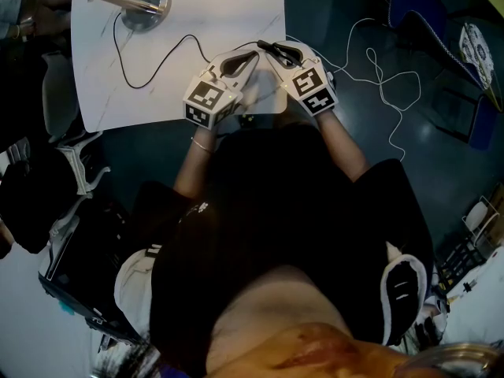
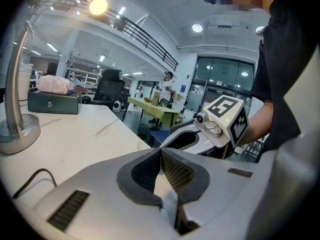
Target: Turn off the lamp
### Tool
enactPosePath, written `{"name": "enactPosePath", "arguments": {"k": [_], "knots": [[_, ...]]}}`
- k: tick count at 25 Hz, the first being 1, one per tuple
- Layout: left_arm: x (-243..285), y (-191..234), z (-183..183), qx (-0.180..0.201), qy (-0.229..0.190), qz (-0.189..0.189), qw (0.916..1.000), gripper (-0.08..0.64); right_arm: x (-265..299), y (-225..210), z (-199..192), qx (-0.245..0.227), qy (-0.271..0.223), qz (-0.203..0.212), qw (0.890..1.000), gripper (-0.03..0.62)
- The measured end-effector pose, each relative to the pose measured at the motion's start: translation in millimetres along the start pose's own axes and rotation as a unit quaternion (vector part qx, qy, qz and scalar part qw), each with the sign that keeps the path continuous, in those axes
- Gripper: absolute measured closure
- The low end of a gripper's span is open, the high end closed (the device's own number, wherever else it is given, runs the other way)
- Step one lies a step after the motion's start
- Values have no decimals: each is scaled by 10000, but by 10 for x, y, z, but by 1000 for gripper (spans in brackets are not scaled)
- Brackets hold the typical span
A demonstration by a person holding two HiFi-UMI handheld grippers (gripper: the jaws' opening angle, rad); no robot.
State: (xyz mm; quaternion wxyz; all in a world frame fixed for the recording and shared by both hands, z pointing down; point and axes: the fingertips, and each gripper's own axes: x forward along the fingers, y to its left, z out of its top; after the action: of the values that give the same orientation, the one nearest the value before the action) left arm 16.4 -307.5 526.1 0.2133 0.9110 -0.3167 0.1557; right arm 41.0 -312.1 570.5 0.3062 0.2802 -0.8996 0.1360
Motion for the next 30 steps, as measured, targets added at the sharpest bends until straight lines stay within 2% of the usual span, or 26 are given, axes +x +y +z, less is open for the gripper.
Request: {"name": "enactPosePath", "arguments": {"k": [30], "knots": [[-77, -49, -63, 25, 25, 44, 10000, 552, -30, 49, -68, -34, 53, -69, 10000, 509]]}}
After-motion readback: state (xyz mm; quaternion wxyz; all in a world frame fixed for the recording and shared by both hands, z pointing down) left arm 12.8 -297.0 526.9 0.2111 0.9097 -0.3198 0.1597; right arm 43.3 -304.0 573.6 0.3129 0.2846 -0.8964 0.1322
